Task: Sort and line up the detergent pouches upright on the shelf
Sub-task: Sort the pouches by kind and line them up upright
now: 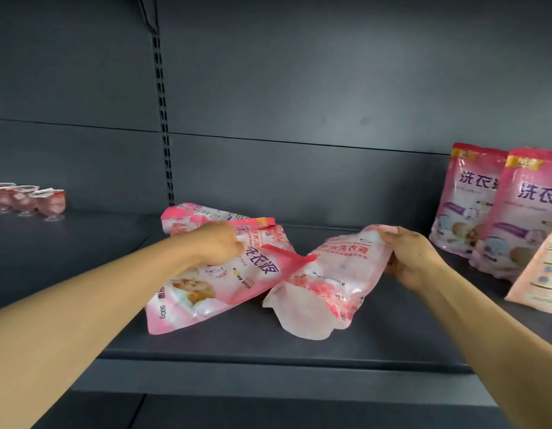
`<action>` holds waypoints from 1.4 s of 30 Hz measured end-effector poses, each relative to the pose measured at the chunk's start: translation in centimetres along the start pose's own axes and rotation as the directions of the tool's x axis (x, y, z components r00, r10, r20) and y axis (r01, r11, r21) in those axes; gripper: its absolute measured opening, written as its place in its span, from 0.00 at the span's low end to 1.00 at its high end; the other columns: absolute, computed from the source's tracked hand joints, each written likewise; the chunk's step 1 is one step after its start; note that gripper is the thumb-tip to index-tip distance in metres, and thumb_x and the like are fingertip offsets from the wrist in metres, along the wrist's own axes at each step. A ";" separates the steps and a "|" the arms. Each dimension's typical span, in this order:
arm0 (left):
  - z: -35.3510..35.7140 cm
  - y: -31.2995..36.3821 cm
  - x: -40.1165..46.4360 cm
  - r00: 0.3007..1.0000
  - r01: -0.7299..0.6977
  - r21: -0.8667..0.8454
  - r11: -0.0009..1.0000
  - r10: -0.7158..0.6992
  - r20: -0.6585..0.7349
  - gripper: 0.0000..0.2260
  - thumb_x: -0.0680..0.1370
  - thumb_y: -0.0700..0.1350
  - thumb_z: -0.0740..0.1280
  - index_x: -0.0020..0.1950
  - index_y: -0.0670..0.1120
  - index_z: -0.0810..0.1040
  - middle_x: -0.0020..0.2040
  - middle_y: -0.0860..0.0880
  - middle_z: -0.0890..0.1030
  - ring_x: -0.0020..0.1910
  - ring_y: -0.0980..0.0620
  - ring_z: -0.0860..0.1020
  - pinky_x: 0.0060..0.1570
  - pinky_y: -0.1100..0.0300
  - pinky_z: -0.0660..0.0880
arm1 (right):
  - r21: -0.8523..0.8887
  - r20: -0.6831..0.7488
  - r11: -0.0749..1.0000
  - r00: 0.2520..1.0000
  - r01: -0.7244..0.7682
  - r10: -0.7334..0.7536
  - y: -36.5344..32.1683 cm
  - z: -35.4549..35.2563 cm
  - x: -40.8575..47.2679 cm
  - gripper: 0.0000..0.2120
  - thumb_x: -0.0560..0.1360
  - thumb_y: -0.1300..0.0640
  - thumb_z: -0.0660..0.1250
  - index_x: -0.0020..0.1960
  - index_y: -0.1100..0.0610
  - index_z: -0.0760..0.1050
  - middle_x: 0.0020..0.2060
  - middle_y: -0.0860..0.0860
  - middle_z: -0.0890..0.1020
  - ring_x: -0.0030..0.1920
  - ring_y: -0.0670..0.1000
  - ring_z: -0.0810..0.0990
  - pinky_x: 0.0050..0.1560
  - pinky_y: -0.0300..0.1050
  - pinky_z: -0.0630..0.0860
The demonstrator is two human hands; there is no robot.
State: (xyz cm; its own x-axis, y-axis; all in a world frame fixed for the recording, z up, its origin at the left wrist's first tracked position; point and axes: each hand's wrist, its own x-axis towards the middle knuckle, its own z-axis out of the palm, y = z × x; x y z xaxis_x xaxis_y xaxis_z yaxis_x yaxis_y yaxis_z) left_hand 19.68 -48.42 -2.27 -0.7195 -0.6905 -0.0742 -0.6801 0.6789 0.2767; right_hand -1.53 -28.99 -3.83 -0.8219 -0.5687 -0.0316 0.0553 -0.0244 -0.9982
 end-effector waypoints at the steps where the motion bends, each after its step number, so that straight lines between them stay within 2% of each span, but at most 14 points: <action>1: 0.2 0.2 0.2 1.000 0.012 0.009 1.000 -0.012 0.003 0.14 0.82 0.49 0.57 0.39 0.43 0.71 0.33 0.49 0.70 0.33 0.52 0.69 0.32 0.59 0.64 | 0.055 -0.010 0.998 1.000 0.003 -0.003 0.1 -0.1 0.0 0.10 0.77 0.67 0.59 0.54 0.64 0.77 0.45 0.59 0.81 0.43 0.58 0.81 0.39 0.48 0.79; 4: 0.5 0.9 0.5 0.999 0.028 0.019 0.999 -0.028 0.015 0.18 0.82 0.50 0.56 0.34 0.45 0.64 0.31 0.49 0.67 0.29 0.53 0.66 0.29 0.59 0.61 | 0.145 0.032 0.987 0.997 -0.075 0.071 0.3 -0.2 -0.3 0.11 0.77 0.65 0.57 0.54 0.64 0.76 0.49 0.62 0.81 0.45 0.60 0.81 0.38 0.49 0.78; 7: 0.8 1.6 0.6 0.994 0.048 0.009 0.999 -0.048 0.097 0.18 0.82 0.52 0.56 0.35 0.45 0.68 0.33 0.50 0.69 0.31 0.54 0.68 0.31 0.60 0.64 | 0.153 0.128 0.962 0.969 -0.228 0.210 0.8 -0.3 -0.4 0.13 0.80 0.61 0.57 0.60 0.66 0.72 0.57 0.64 0.78 0.49 0.60 0.80 0.39 0.52 0.77; 11: 0.9 2.8 0.9 0.993 0.050 -0.109 0.993 -0.038 0.110 0.17 0.81 0.51 0.58 0.57 0.38 0.75 0.43 0.46 0.76 0.38 0.52 0.71 0.37 0.61 0.67 | 0.070 0.145 0.944 0.940 -0.322 0.310 1.0 -0.4 -0.3 0.16 0.78 0.65 0.60 0.65 0.67 0.70 0.60 0.63 0.77 0.54 0.61 0.78 0.41 0.52 0.75; 14: 1.2 3.1 1.9 0.990 0.131 -0.297 0.946 -0.107 0.095 0.16 0.80 0.45 0.60 0.66 0.38 0.71 0.62 0.40 0.74 0.54 0.47 0.73 0.51 0.58 0.68 | 0.033 0.157 0.948 0.938 -0.317 0.308 0.9 -0.1 -0.6 0.11 0.79 0.67 0.58 0.60 0.66 0.72 0.53 0.62 0.80 0.49 0.60 0.79 0.41 0.52 0.75; 18: 1.7 3.6 2.6 0.979 0.193 -0.337 0.921 -0.157 0.131 0.17 0.80 0.42 0.62 0.67 0.37 0.71 0.56 0.44 0.73 0.54 0.47 0.72 0.52 0.57 0.68 | 0.113 0.137 0.958 0.959 -0.263 0.247 0.4 -0.1 -1.0 0.10 0.80 0.67 0.55 0.50 0.64 0.74 0.47 0.61 0.80 0.43 0.59 0.79 0.40 0.54 0.74; 21: 1.3 3.9 2.5 0.972 0.191 -0.356 0.915 -0.127 0.196 0.21 0.79 0.43 0.64 0.70 0.37 0.67 0.70 0.42 0.69 0.68 0.44 0.68 0.65 0.54 0.66 | 0.200 0.094 0.954 0.974 -0.222 0.207 -0.6 -1.0 -1.2 0.09 0.80 0.67 0.55 0.57 0.65 0.73 0.51 0.62 0.78 0.46 0.60 0.79 0.41 0.55 0.74; 23: 1.2 3.8 2.2 0.969 0.180 -0.350 0.919 -0.104 0.225 0.20 0.78 0.43 0.65 0.69 0.38 0.69 0.72 0.42 0.67 0.71 0.44 0.66 0.68 0.53 0.64 | 0.239 0.073 0.954 0.983 -0.183 0.170 -1.5 -1.9 -1.2 0.10 0.80 0.66 0.55 0.59 0.65 0.72 0.53 0.62 0.78 0.45 0.60 0.79 0.38 0.55 0.74; 25: 1.0 3.6 2.3 0.968 0.173 -0.380 0.909 -0.086 0.236 0.15 0.77 0.43 0.67 0.63 0.39 0.75 0.66 0.44 0.74 0.66 0.45 0.71 0.63 0.55 0.69 | 0.262 0.038 0.955 0.991 -0.136 0.130 -2.8 -2.9 -1.2 0.10 0.80 0.65 0.56 0.57 0.63 0.72 0.50 0.61 0.80 0.43 0.59 0.80 0.35 0.55 0.74; 27: 0.6 3.7 1.9 0.975 0.145 -0.426 0.893 -0.056 0.215 0.05 0.76 0.41 0.67 0.49 0.41 0.80 0.50 0.47 0.81 0.52 0.50 0.78 0.48 0.62 0.73 | 0.280 -0.010 0.957 0.997 -0.071 0.077 -4.5 -3.9 -1.3 0.08 0.80 0.66 0.56 0.52 0.62 0.74 0.47 0.59 0.81 0.42 0.57 0.80 0.33 0.55 0.75; 30: -0.4 3.9 1.4 0.987 0.060 -0.524 0.850 0.027 0.158 0.11 0.76 0.36 0.67 0.33 0.43 0.78 0.33 0.49 0.79 0.33 0.57 0.77 0.42 0.64 0.72 | 0.299 -0.050 0.953 0.998 0.040 -0.026 -6.9 -5.2 -1.5 0.08 0.79 0.66 0.58 0.54 0.61 0.74 0.48 0.59 0.82 0.47 0.58 0.82 0.39 0.60 0.78; 33: -1.4 4.3 0.6 0.988 -0.017 -0.564 0.826 0.102 0.120 0.11 0.75 0.35 0.67 0.33 0.42 0.78 0.36 0.44 0.78 0.38 0.49 0.77 0.49 0.54 0.74 | 0.247 -0.099 0.951 0.981 0.186 -0.166 -8.2 -6.0 -1.5 0.08 0.79 0.65 0.59 0.55 0.61 0.75 0.51 0.58 0.82 0.50 0.58 0.82 0.49 0.60 0.78; 37: -3.0 5.8 -0.8 0.989 -0.069 -0.619 0.783 0.134 0.058 0.10 0.78 0.39 0.66 0.36 0.42 0.76 0.32 0.46 0.76 0.30 0.50 0.74 0.35 0.60 0.71 | 0.174 -0.214 0.909 0.916 0.378 -0.340 -8.7 -6.9 -0.9 0.09 0.80 0.63 0.59 0.45 0.55 0.76 0.41 0.50 0.82 0.35 0.45 0.83 0.32 0.42 0.79; 42: -4.9 8.5 -2.4 0.982 -0.163 -0.753 0.638 0.178 -0.061 0.11 0.78 0.40 0.65 0.35 0.43 0.73 0.29 0.47 0.76 0.26 0.52 0.74 0.31 0.61 0.73 | 0.024 -0.257 0.885 0.858 0.466 -0.445 -8.4 -7.9 1.2 0.10 0.81 0.59 0.58 0.44 0.53 0.75 0.40 0.48 0.82 0.38 0.43 0.83 0.34 0.38 0.78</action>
State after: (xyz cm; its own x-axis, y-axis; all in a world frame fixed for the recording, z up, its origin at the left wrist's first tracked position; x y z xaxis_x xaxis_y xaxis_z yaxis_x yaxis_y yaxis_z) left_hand 16.32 -42.16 4.97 -0.8192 -0.5724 0.0350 -0.2107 0.3572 0.9100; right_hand -7.46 -23.01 4.06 -0.8753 -0.2662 0.4036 -0.3203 -0.3062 -0.8965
